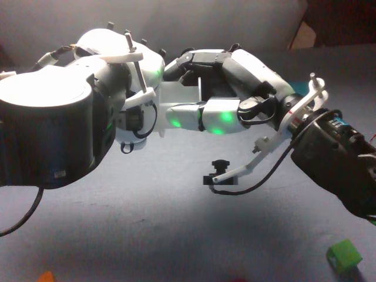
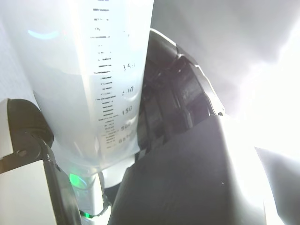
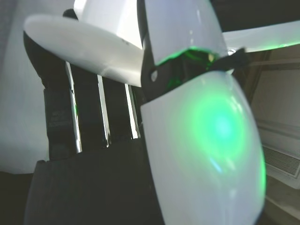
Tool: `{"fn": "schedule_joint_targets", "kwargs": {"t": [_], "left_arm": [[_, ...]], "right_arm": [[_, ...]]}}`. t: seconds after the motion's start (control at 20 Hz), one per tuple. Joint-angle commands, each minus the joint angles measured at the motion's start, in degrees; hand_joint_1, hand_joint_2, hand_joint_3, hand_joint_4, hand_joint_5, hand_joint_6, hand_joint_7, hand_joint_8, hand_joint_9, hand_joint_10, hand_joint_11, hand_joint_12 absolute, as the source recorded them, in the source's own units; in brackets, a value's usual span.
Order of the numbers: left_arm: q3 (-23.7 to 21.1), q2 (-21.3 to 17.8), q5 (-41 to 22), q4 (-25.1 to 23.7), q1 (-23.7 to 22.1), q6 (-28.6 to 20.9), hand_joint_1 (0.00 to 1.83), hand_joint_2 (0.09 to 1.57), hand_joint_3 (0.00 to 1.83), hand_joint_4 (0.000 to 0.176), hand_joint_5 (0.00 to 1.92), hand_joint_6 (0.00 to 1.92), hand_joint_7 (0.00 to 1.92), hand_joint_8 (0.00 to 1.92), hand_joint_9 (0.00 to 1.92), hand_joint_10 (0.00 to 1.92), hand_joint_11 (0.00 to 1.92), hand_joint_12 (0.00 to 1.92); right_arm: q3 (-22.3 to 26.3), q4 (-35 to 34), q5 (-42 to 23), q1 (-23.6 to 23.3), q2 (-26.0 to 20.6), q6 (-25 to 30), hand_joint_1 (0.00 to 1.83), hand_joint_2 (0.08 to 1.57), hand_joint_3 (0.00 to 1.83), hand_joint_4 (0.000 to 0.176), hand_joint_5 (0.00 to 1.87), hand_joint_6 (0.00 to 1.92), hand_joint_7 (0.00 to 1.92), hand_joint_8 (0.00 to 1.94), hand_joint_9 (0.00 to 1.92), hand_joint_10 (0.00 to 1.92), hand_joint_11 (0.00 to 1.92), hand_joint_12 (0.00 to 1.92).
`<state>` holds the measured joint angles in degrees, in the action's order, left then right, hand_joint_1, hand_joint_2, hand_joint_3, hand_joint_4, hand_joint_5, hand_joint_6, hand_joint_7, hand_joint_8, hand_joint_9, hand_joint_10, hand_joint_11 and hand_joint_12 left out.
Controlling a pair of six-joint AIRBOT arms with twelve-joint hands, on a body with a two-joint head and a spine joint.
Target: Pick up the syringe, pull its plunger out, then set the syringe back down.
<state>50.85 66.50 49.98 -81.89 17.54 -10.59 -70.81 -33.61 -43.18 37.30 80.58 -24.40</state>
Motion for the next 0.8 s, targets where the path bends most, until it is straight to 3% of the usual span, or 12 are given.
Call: {"fn": "schedule_joint_targets", "kwargs": {"t": [0.0, 0.1, 0.15, 0.25, 0.3, 0.35, 0.5, 0.55, 0.65, 0.7, 0.75], "left_arm": [[-0.14, -0.44, 1.70, -6.24, -0.71, 1.83, 1.33, 1.26, 0.00, 0.000, 0.68, 1.31, 0.69, 1.55, 0.63, 1.59, 0.61, 1.47], [-0.15, -0.47, 1.70, -6.24, -0.69, 1.83, 1.33, 1.26, 0.00, 0.000, 0.69, 1.29, 0.69, 1.55, 0.63, 1.59, 0.61, 1.47], [-0.15, -0.47, 1.70, -6.24, -0.66, 1.83, 1.33, 1.26, 0.00, 0.000, 0.68, 1.29, 0.69, 1.54, 0.63, 1.59, 0.62, 1.47], [-0.15, -0.47, 1.70, -6.24, -0.57, 1.83, 1.33, 1.27, 0.00, 0.000, 0.68, 1.31, 0.68, 1.55, 0.64, 1.60, 0.60, 1.49], [-0.15, -0.47, 1.70, -6.24, -0.53, 1.83, 1.45, 1.25, 0.00, 0.000, 0.66, 1.29, 0.66, 1.54, 0.61, 1.56, 0.64, 1.67], [-0.19, -0.47, 1.70, -6.24, -0.44, 1.83, 1.35, 1.26, 0.00, 0.000, 0.67, 1.30, 0.67, 1.55, 0.63, 1.59, 0.61, 1.54], [-0.31, -0.47, 1.70, -6.24, -0.30, 1.83, 1.33, 1.27, 0.00, 0.000, 0.67, 1.31, 0.68, 1.55, 0.64, 1.60, 0.62, 1.47], [-0.31, -0.47, 1.70, -6.24, -0.30, 1.83, 1.45, 1.25, 0.01, 0.000, 0.65, 1.30, 0.65, 1.55, 0.61, 1.57, 0.63, 1.67], [-0.30, -0.47, 1.70, -6.24, -0.31, 1.83, 1.47, 1.25, 0.00, 0.000, 0.64, 1.32, 0.64, 1.56, 0.59, 1.58, 0.61, 1.73], [-0.30, -0.47, 1.70, -6.24, -0.32, 1.83, 1.35, 1.27, 0.00, 0.000, 0.67, 1.30, 0.66, 1.57, 0.61, 1.61, 0.57, 1.55], [-0.30, -0.47, 1.70, -6.24, -0.34, 1.83, 1.45, 1.25, 0.00, 0.000, 0.67, 1.28, 0.66, 1.56, 0.59, 1.59, 0.61, 1.69]], "right_arm": [[0.01, 1.97, -7.18, -0.21, -0.68, 0.12, 1.49, 1.08, 0.00, 0.000, 0.89, 0.87, 0.96, 0.91, 1.07, 0.91, 0.98, 1.44], [0.85, 3.31, -7.51, 0.09, -2.15, 0.17, 1.49, 1.07, 0.00, 0.000, 0.91, 0.87, 0.99, 0.86, 1.10, 0.86, 0.99, 1.42], [1.20, 3.75, -7.57, 0.23, -2.72, 0.26, 1.49, 1.13, 0.00, 0.000, 0.78, 1.05, 0.87, 1.01, 0.98, 1.02, 0.85, 1.53], [1.71, 4.84, -7.58, 0.73, -3.88, 0.44, 1.48, 1.15, 0.00, 0.000, 0.75, 1.11, 0.82, 1.06, 0.93, 1.09, 0.81, 1.58], [1.78, 5.11, -7.74, 1.03, -4.29, 0.44, 1.48, 1.15, 0.00, 0.000, 0.75, 1.11, 0.82, 1.06, 0.93, 1.09, 0.82, 1.57], [1.79, 5.36, -8.24, 1.35, -4.82, 0.38, 1.48, 1.14, 0.00, 0.000, 0.75, 1.10, 0.82, 1.06, 0.93, 1.09, 0.81, 1.58], [2.19, 5.35, -8.63, 1.80, -6.53, 0.47, 1.48, 1.15, 0.00, 0.000, 0.76, 1.10, 0.82, 1.05, 0.93, 1.10, 0.80, 1.59], [2.61, 5.35, -8.59, 1.93, -7.32, 0.49, 1.48, 1.15, 0.00, 0.000, 0.76, 1.10, 0.83, 1.05, 0.92, 1.10, 0.80, 1.58], [3.52, 5.35, -8.57, 2.25, -9.02, 0.76, 1.49, 1.07, 0.00, 0.000, 0.93, 0.86, 0.99, 0.84, 1.09, 0.87, 0.96, 1.44], [3.89, 5.35, -8.62, 2.44, -9.69, 0.80, 1.50, 1.07, 0.00, 0.000, 0.93, 0.83, 1.00, 0.84, 1.10, 0.86, 0.96, 1.44], [4.16, 5.35, -8.77, 2.61, -10.29, 0.82, 1.50, 1.07, 0.00, 0.000, 0.93, 0.82, 1.01, 0.84, 1.10, 0.85, 0.96, 1.45]]}}
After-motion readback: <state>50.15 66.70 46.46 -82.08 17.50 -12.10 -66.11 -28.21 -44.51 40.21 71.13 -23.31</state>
